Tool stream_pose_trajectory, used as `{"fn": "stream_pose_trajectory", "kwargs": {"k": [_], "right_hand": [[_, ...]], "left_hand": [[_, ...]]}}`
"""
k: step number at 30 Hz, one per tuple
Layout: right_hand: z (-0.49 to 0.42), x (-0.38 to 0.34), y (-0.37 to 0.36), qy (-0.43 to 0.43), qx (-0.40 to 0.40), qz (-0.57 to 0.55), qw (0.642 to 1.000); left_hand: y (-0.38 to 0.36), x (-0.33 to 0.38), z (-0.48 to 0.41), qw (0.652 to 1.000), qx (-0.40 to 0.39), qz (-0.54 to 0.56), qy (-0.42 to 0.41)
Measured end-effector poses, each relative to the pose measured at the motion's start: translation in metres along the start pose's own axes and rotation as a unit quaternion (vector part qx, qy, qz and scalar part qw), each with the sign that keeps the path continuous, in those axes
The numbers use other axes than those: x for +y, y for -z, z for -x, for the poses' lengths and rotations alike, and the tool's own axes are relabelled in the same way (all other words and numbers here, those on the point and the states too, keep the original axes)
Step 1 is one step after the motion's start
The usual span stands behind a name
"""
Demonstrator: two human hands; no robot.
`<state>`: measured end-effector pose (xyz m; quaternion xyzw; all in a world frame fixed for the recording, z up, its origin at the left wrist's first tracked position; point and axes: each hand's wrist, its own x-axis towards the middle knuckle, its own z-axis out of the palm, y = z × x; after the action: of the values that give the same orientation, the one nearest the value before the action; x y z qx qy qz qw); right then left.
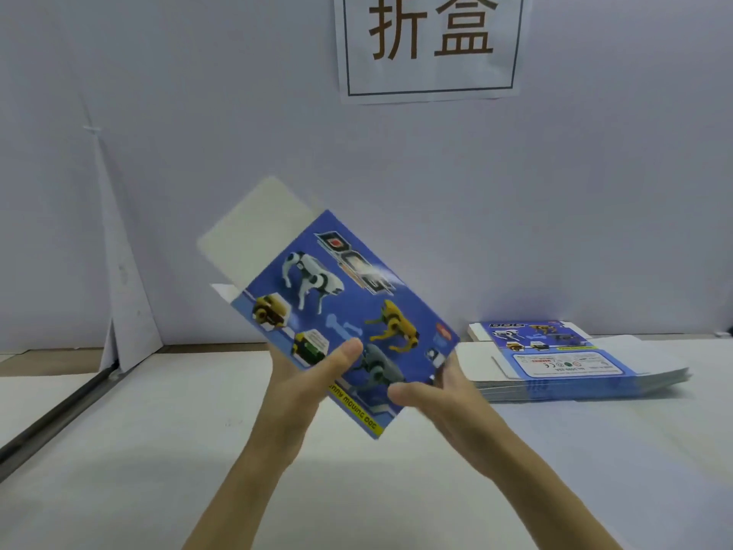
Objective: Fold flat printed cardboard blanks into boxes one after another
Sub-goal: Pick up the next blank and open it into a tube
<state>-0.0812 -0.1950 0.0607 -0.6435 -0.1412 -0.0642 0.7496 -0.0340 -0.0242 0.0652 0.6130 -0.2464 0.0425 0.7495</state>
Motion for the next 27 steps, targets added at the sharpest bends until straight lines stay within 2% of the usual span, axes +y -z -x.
{"fn": "stream_pose_trajectory", "kwargs": {"k": [2,5,8,12,16,20,24,27], "right_hand": [[-0.001,0.001,0.009,0.013,0.085,0.071,0.994],[-0.001,0.004,0.025,0.056,0.180,0.120,0.975],[-0.006,0.006,0.033,0.007,0.162,0.138,0.977],[-0.014,0.002,0.027,-0.022,0.112,0.159,0.981],[-0.027,-0.003,0.023,-0.040,0.114,0.160,0.980],[-0.029,0.000,0.027,-0.045,0.115,0.065,0.990],[-0.027,0.016,0.026,-0.089,0.182,-0.082,0.976],[-0.018,0.029,0.016,-0.155,0.183,-0.062,0.969]], "left_hand": [[0.015,-0.013,-0.003,0.997,-0.017,-0.066,-0.030],[0.032,-0.049,-0.001,0.985,-0.063,-0.153,0.043],[0.035,-0.083,0.009,0.968,-0.102,-0.189,0.131],[0.039,-0.095,0.007,0.963,-0.119,-0.196,0.140],[0.041,-0.097,0.007,0.964,-0.111,-0.193,0.147],[0.041,-0.098,0.007,0.965,-0.113,-0.187,0.142],[0.038,-0.097,0.009,0.966,-0.115,-0.184,0.139],[0.039,-0.098,0.011,0.967,-0.119,-0.186,0.129]]}}
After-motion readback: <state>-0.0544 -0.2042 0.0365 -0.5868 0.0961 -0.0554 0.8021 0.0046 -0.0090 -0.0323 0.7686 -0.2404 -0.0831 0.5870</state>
